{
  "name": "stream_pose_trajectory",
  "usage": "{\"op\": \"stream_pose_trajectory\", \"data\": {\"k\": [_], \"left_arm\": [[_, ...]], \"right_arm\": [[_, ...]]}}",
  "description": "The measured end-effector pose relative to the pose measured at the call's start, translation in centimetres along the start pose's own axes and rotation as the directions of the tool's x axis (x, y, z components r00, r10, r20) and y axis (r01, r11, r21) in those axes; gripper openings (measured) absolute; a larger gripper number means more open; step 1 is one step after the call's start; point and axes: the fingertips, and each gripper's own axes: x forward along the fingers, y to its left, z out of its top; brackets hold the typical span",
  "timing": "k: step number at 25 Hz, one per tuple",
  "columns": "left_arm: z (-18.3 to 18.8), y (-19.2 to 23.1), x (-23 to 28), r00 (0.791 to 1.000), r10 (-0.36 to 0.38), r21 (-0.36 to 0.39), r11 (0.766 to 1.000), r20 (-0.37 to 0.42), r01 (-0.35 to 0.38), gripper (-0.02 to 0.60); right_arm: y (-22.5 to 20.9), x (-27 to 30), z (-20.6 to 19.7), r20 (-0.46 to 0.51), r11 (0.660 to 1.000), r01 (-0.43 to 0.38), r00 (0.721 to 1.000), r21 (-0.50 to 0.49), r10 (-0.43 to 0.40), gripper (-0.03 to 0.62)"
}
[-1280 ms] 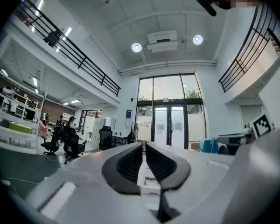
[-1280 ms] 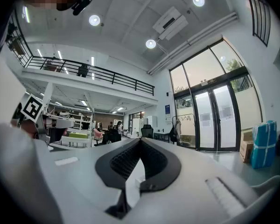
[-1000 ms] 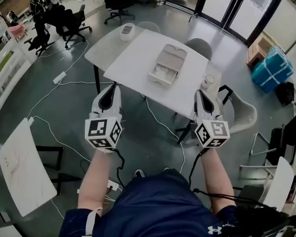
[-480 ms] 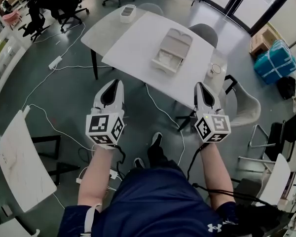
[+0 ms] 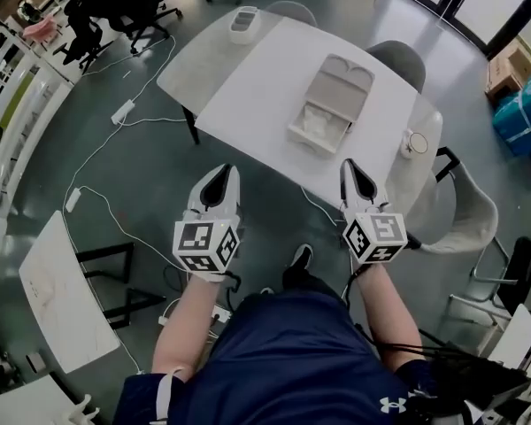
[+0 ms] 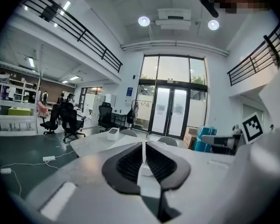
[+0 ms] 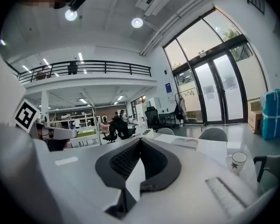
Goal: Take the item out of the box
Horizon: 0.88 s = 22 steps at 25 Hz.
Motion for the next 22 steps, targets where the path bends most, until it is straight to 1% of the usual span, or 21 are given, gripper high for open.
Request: {"op": "stream_pose_trajectory", "data": {"k": [5,9,13,16,19,22], "left_arm": [[-0.1,0.0,4.4,0.999,0.004,0.013,1.0,-0.038,-0.003,0.025],[1.0,0.3,7.1,0.999,0.024,0.031,0.999,-0.036,-0.023,0.025],[3.0,3.0,9.1,0.998,0.054,0.047,0.997,-0.016,-0.054,0.025],[4.0,5.6,11.5,0.998,0.058,0.043,0.997,0.0,-0.058,0.025],[4.1,7.8,15.1,1.0,0.016,0.031,0.999,-0.008,-0.016,0.025],[4.9,8.5,19.6,0.997,-0.072,0.033,0.997,-0.018,0.072,0.025]], "right_arm": [[-2.6,4.0,-0.2,-0.014,1.0,-0.011,1.0,0.022,0.011,0.003],[-5.5,6.0,0.4,-0.014,1.0,0.001,1.0,0.027,-0.001,0.003],[-7.3,7.8,1.4,-0.004,0.999,0.03,1.0,0.017,-0.03,0.003],[-7.7,10.0,1.4,-0.01,0.999,0.053,0.999,0.002,-0.053,0.003],[-7.7,12.3,0.8,-0.026,0.996,0.09,0.996,-0.012,-0.09,0.003],[-8.4,14.3,0.6,-0.041,0.988,0.157,0.987,0.003,-0.157,0.003]]}}
